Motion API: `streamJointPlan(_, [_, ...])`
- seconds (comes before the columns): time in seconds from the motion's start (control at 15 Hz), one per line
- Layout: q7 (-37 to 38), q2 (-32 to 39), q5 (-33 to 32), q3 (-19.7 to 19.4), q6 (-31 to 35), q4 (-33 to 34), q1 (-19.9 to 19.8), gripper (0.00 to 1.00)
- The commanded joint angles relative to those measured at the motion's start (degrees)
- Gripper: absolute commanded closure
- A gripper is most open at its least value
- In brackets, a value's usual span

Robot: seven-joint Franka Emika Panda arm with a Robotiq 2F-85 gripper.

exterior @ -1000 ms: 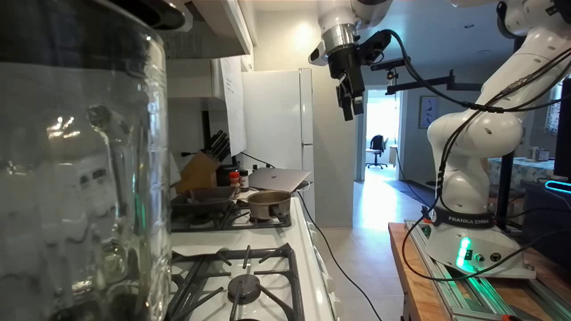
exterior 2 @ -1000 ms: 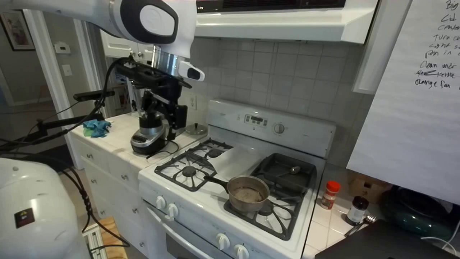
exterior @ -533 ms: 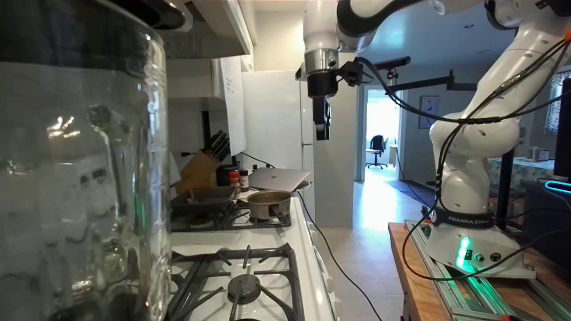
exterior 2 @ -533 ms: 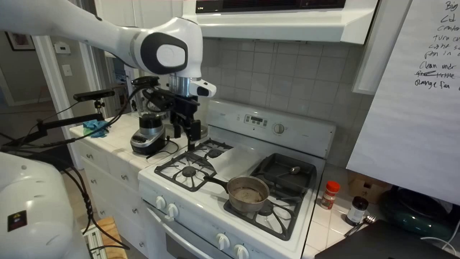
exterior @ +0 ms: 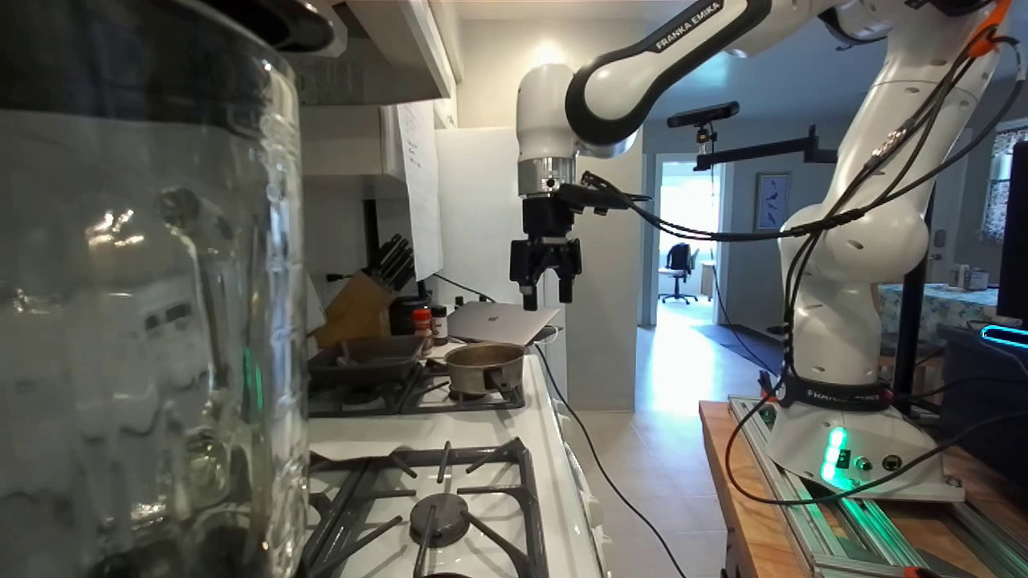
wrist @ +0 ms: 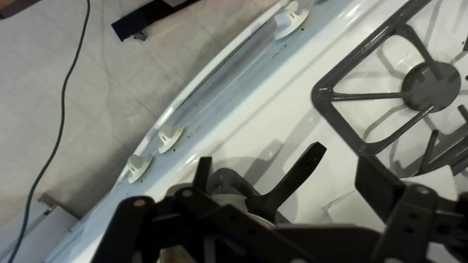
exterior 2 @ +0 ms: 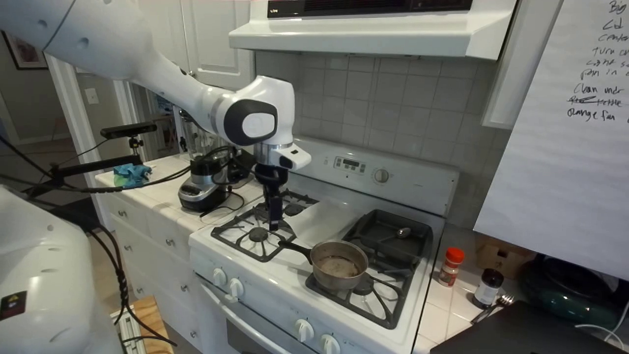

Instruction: Move the pot from the right bottom plate to the left top plate of the stove

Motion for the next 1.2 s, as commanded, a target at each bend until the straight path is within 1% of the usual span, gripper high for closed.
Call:
streamJointPlan(0.0, [2.74,0.74,-0.13,-0.24,0.04,0.06,0.02,0.0])
streamJointPlan(0.07, [4.67,1.36,-0.16,-0.29,0.11,0.06,-0.07,0.0])
streamJointPlan(0.2, [6.2,1.93,-0.18,-0.33,0.16,0.08,-0.12,0.0])
streamJointPlan(0.33, [6.66,1.94,-0.18,-0.32,0.16,0.1,-0.14,0.0])
streamJointPlan(0.53, [6.92,3.03,2.14,-0.99,1.46,-0.27,0.1,0.0])
streamJointPlan(1.0, [12.26,7.03,2.09,-1.44,13.94,-3.16,-0.62,0.0])
streamJointPlan(1.13, [17.19,9.04,1.71,-0.92,17.19,-3.91,-0.95,0.0])
